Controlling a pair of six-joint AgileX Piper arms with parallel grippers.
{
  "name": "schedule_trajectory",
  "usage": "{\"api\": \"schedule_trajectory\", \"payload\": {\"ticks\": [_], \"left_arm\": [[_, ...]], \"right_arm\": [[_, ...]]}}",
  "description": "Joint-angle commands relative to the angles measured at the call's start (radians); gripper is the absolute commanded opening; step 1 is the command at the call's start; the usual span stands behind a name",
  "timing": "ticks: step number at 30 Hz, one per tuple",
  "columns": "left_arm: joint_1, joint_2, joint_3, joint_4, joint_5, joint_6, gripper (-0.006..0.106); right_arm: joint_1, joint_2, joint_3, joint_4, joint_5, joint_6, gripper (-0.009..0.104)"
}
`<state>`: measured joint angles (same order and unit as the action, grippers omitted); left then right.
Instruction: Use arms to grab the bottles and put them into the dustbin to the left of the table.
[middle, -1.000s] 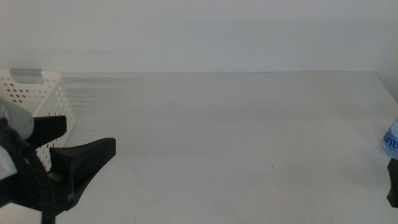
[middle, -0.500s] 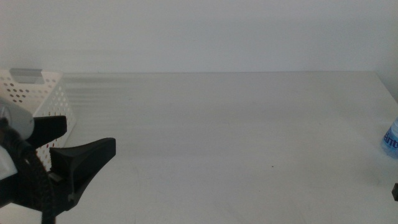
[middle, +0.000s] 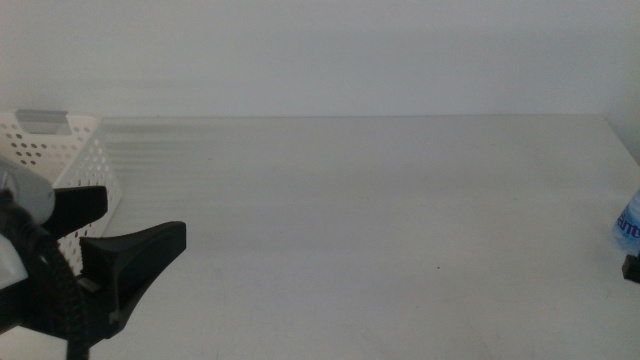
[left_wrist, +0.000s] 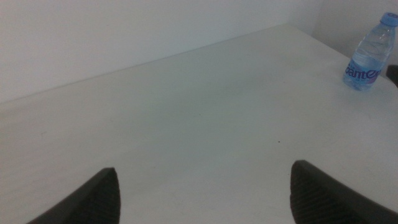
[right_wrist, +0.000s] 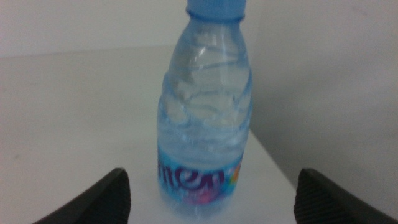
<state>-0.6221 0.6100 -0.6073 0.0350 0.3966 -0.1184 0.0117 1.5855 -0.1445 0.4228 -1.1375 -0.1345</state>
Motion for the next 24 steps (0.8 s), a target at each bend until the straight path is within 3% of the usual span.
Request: {"api": "schedule_trajectory", "payload": {"ticks": [1, 14, 24], "left_arm": [[-0.004, -0.001, -0.028, 0.000, -0.067, -0.011, 0.090], [-0.004, -0.001, -0.028, 0.000, -0.067, -0.011, 0.090], [-0.004, -0.001, -0.028, 0.000, -0.067, -0.011, 0.090]], "right_arm": [[-0.007, -0.009, -0.049, 0.016, -0.095, -0.049, 0.096], [-0.025, 0.062, -0.207, 0.048, -0.091, -0.139, 0.096], [-0.092, 0.153, -0.303, 0.037, -0.084, -0.147, 0.096]]}}
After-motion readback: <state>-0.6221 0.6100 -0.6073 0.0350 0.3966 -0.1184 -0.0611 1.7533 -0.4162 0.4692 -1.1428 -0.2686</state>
